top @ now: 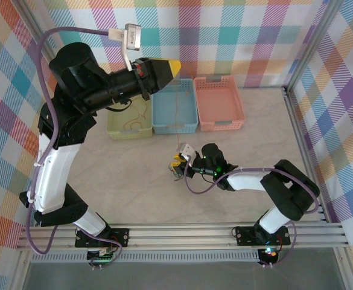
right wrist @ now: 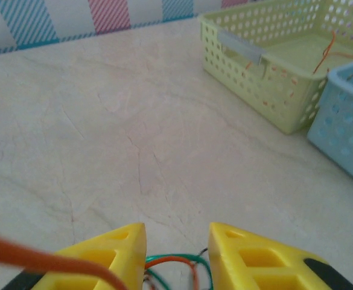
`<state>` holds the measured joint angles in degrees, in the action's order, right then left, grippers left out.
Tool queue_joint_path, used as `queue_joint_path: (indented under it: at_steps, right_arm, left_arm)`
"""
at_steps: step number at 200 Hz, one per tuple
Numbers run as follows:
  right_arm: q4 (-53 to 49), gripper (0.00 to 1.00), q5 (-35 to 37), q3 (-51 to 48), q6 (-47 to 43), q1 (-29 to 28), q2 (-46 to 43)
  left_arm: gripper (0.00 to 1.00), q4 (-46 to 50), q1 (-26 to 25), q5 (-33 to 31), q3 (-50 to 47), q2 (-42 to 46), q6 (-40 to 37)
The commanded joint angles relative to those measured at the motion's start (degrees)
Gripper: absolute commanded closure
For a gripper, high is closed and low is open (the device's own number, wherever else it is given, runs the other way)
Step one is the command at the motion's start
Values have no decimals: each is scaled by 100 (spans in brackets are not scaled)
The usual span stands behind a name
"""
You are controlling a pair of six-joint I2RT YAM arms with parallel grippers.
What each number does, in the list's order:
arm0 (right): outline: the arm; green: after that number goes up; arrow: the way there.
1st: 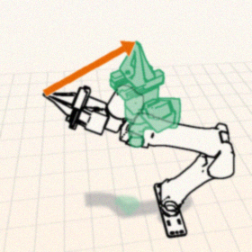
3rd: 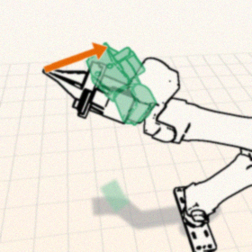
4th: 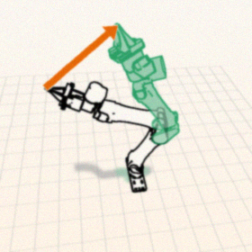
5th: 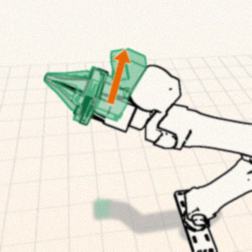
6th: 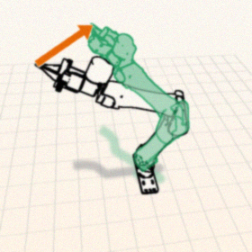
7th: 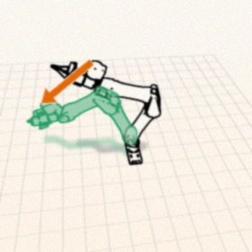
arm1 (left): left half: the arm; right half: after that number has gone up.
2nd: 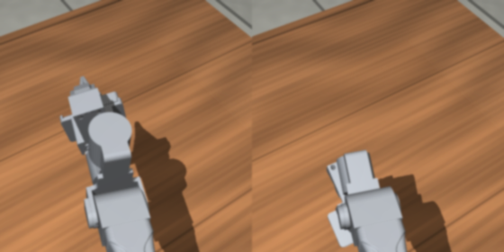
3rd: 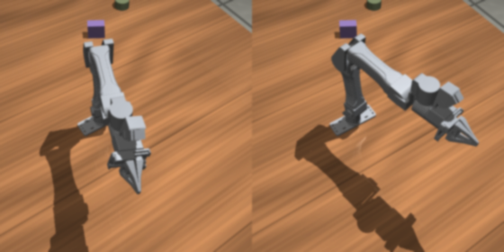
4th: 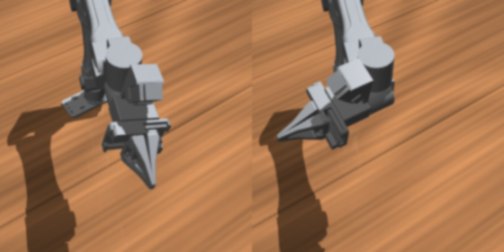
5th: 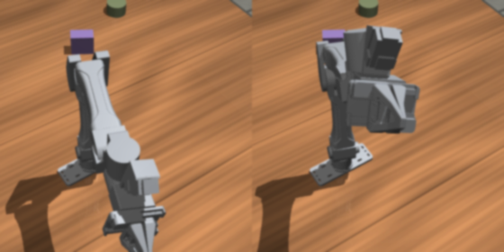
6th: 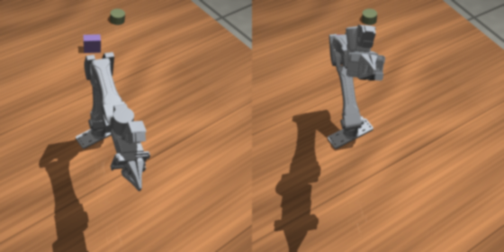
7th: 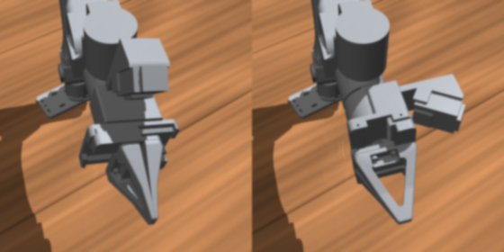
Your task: Untangle the cables
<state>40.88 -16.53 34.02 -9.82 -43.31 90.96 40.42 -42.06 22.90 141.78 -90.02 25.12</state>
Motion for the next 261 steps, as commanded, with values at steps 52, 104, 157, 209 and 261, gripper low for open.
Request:
queue_joint_path:
  at_steps: [52,104,157,209,261]
  right_arm:
    - [-432,68,500,260,344,207,8]
    - [-1022,67,982,361,628,371,81]
    - [-1556,64,1795,439,842,549,137]
    - [-1409,66,1890,303,956,653,19]
    - [-931,70,1475,46,930,701,-223]
  left_arm:
    - [100,-182,101,-147,413,383,-81]
    - [100,-321,102,-576,386,820,-373]
    - [100,-499,106,-1433,165,1438,-1328]
    - [100,-487,94,-2039,-370,1703,-1908]
    - [100,-103,98,-1985,-1064,1666,-1644]
